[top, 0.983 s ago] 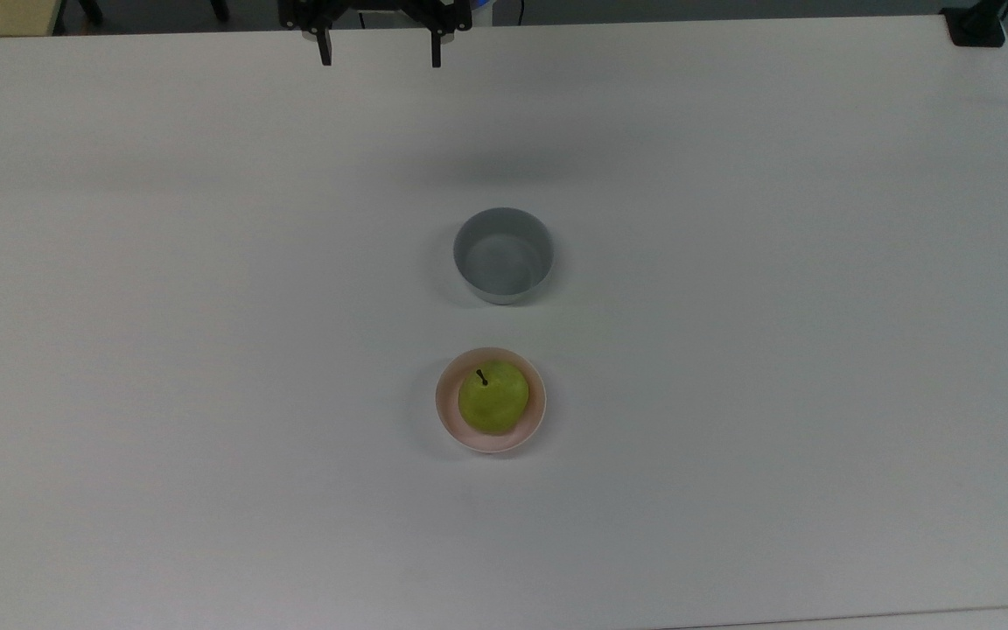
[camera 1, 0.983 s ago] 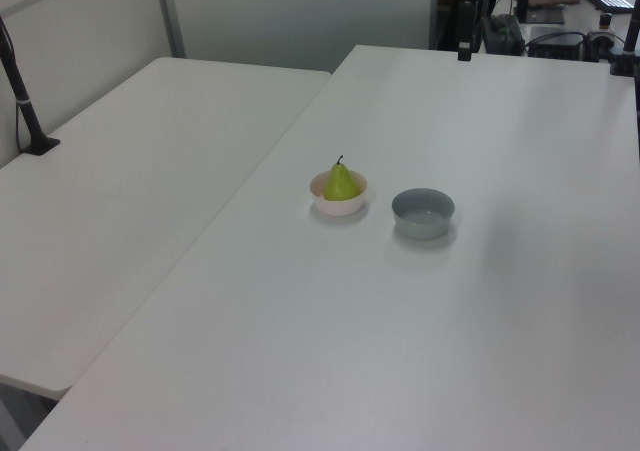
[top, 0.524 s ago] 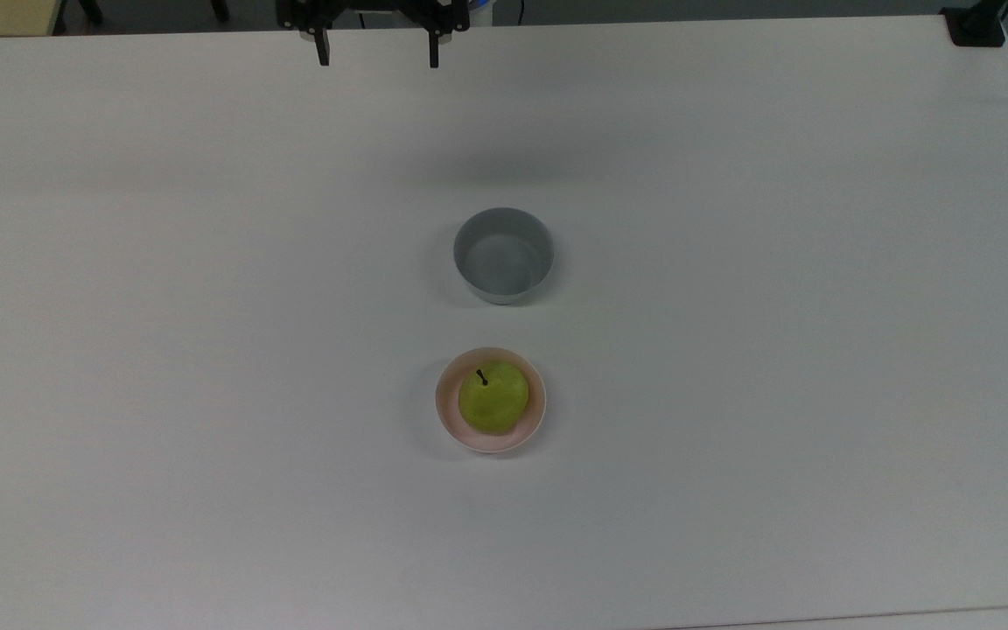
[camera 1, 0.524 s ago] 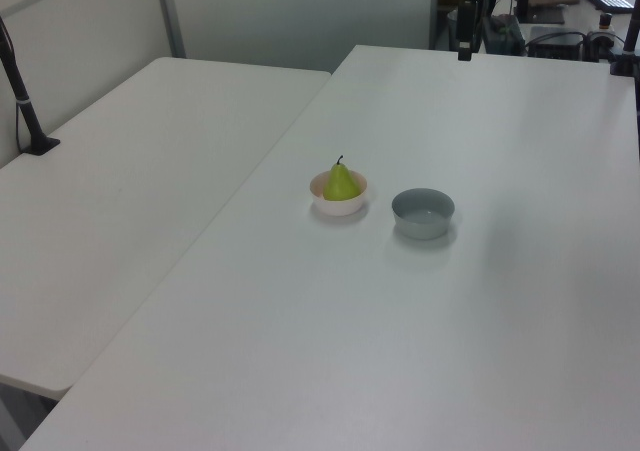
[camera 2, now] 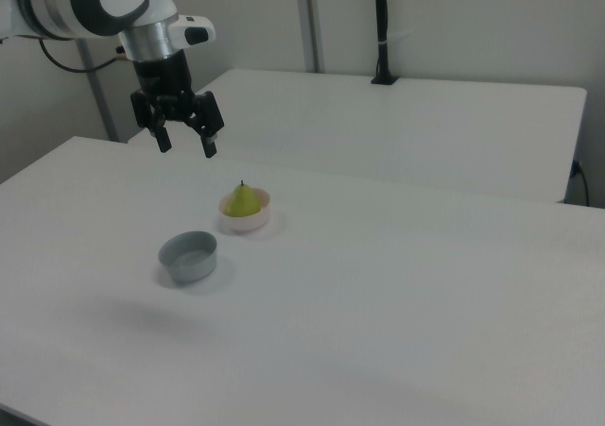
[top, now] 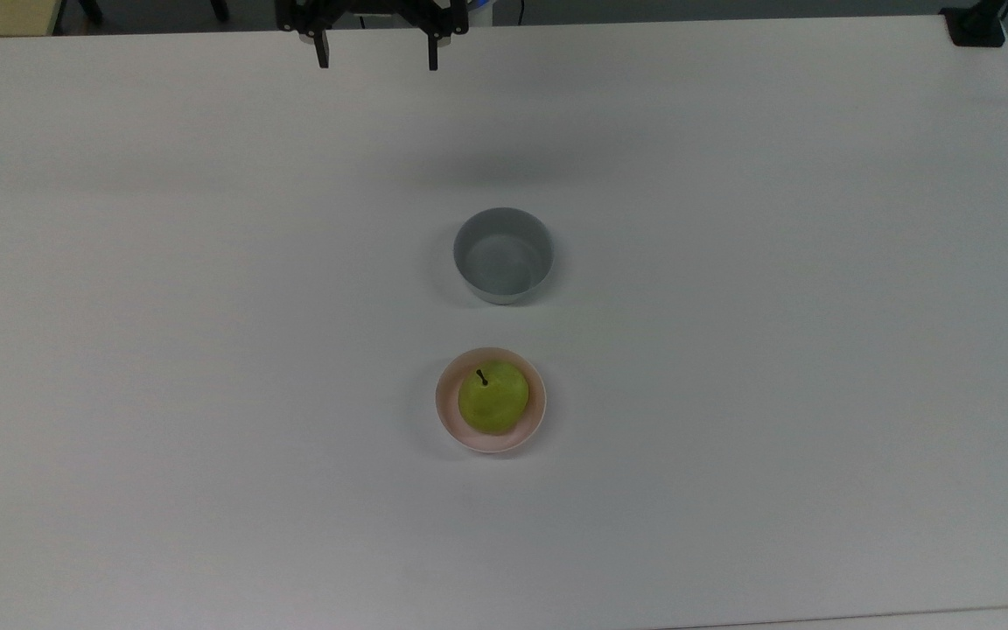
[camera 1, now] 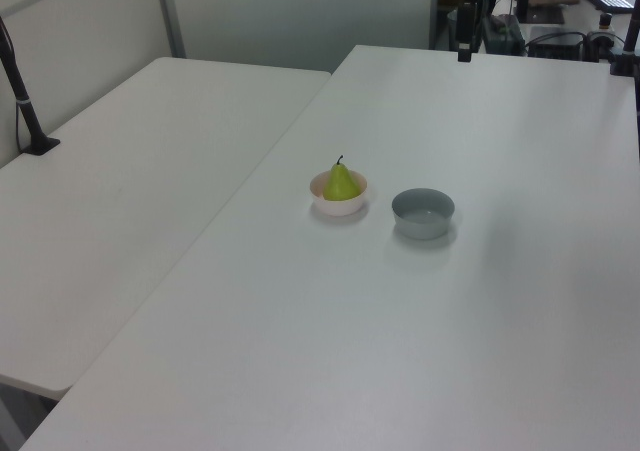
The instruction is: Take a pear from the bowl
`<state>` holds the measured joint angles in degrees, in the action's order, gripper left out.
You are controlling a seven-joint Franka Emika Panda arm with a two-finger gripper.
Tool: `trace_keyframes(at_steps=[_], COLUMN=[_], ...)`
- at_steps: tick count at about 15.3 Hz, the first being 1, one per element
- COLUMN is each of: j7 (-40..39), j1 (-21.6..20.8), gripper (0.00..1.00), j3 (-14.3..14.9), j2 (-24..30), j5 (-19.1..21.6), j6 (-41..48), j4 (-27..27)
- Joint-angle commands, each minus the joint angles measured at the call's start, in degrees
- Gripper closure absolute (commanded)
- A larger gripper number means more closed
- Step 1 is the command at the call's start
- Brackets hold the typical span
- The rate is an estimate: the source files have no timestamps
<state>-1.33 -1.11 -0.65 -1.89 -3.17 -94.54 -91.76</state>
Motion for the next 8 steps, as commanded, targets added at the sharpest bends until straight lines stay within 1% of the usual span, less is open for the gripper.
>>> trace_keyframes(at_steps=[1,4,8], j7=[0.1,0.4,0.9], j1=[-0.7,-0.8,-1.9], gripper=[0.00,0.00,0.00], j3=[0.5,0.4,0.3], j2=[0.1,-1.6,-5.1], j5=[0.5,1.1,1.3], j6=[1.4,-0.1,-5.4], j4=[-0.1,0.1,0.1])
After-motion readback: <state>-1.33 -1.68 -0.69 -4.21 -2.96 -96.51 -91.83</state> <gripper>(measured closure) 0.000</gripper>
